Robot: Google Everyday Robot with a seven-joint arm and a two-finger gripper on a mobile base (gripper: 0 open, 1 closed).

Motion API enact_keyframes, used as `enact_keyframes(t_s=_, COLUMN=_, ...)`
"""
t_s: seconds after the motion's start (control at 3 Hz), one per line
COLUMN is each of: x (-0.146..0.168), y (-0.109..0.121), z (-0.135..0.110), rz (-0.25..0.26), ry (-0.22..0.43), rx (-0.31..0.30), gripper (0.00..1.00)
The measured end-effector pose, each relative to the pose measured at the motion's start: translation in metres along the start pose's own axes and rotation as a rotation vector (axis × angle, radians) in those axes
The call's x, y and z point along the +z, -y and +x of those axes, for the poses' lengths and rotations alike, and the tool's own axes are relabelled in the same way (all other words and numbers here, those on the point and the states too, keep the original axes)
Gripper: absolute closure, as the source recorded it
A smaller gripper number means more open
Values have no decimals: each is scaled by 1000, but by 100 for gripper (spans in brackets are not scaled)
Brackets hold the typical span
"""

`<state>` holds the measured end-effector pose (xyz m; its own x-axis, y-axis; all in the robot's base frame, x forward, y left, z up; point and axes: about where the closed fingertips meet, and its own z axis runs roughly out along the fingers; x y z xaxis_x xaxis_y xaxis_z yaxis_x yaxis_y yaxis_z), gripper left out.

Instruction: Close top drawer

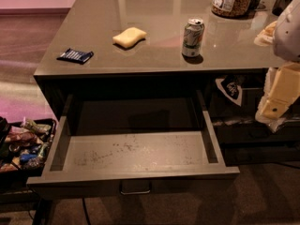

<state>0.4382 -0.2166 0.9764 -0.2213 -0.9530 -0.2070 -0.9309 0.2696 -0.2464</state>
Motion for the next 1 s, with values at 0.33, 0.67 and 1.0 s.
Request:
enact_keyframes(t_s=0.33, x=0, y=0, z=0, rz=0, ry=0, rx=0, gripper=0)
enact_keyframes(t_s=0.67, x=-2, y=-4, z=3, rz=48, ry=45, rx=8, gripper=0)
enact_keyframes(t_s=1.0, x=-11, y=-38, z=11, rz=133, ry=138, rx=-7, gripper=0)
